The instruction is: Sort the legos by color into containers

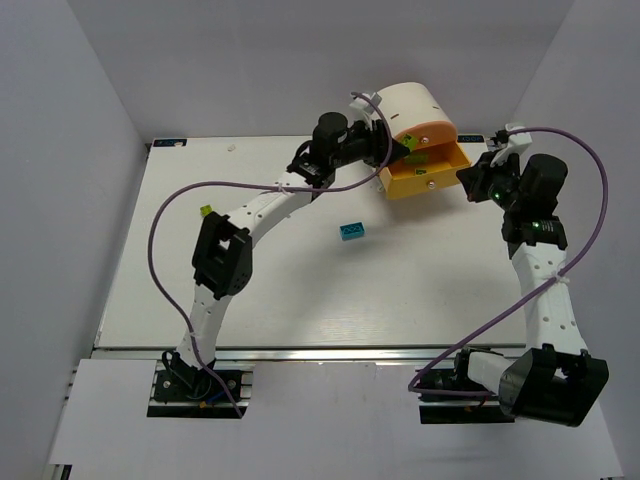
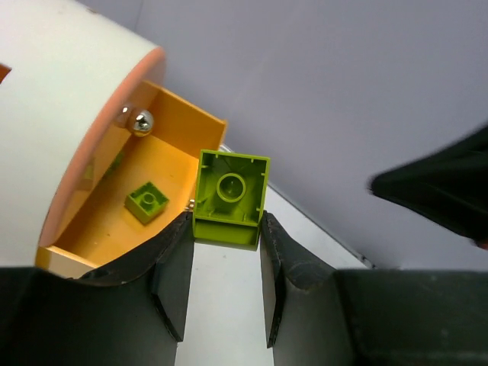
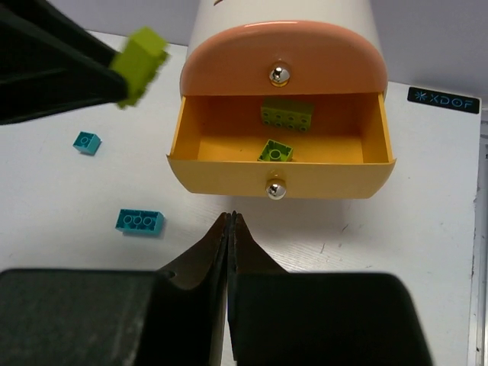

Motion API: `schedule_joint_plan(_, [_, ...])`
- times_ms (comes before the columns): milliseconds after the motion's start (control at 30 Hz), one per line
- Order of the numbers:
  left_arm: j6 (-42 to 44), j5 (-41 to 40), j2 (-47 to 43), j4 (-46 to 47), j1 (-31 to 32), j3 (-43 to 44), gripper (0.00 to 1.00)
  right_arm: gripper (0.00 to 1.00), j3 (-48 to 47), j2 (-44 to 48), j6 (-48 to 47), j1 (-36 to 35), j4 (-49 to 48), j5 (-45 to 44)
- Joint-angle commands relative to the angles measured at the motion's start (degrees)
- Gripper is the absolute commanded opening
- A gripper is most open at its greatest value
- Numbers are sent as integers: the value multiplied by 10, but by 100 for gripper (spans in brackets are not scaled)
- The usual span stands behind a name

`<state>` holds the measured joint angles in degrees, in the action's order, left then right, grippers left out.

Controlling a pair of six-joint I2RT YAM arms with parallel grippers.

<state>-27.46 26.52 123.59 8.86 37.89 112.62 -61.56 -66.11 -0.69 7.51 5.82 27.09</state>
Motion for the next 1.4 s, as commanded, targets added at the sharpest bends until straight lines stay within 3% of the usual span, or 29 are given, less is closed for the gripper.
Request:
schedule_joint_plan(0, [26,-64,36,-29,10,76,0,0,8,23,-12,4,-20,-6])
schedule_joint_plan(167, [36,-104,94,-56,16,154,0,0,25,34,-5,4,-26,-4])
schedule_joint_plan(267, [33,-112,117,-58,16,171,5,1,31,37,-4,4,-31,-2])
schedule_joint_plan(367, [29,-120,126,-59,16,171,22,6,35,41,-4,4,-33,-1])
schedule_joint_plan(400, [29,-120,128,-59,16,171,35,11,35,41,-4,4,-33,2])
schedule_joint_plan(500, [24,-128,130,-55,16,171,50,20,36,42,-5,4,-33,9])
schedule_joint_plan(633, [19,-128,119,-46,16,177,60,29,36,44,-6,4,-27,23])
schedule_joint_plan(767, [19,-124,91,-44,16,179,63,41,37,47,-13,4,-21,55])
schedule_joint_plan(833, [17,-122,76,-49,16,177,62,46,36,46,-21,3,-17,76])
schedule_joint_plan(933, [7,-122,9,-67,4,128,28,51,27,41,-62,3,2,150])
schedule_joint_plan(967, [-2,-136,-43,-74,-5,104,8,47,23,36,-78,2,14,190])
schedule_joint_plan(1000, [-16,-153,-75,-108,-12,43,1,43,17,34,-107,0,32,212])
schedule_joint_plan(1033, [-22,-174,-106,-125,-19,9,0,36,15,31,-119,-3,40,231])
schedule_joint_plan(1067, [-27,-213,-139,-145,-37,-25,0,13,13,23,-126,-2,47,247])
schedule_joint_plan(1100, [-46,-233,-202,-186,-48,-97,0,0,9,18,-132,-5,64,249])
schedule_joint_plan(1267, [-123,-307,-331,-359,-179,-265,0,0,-15,-24,-157,-33,120,209])
schedule_joint_plan(1300, [-146,-301,-345,-402,-204,-291,0,6,-17,-29,-158,-41,125,203])
schedule_joint_plan(1333, [-152,-295,-368,-416,-227,-343,11,15,-19,-34,-163,-49,136,197])
schedule_joint_plan(1367, [-154,-292,-375,-429,-249,-363,20,31,-19,-38,-164,-52,139,182])
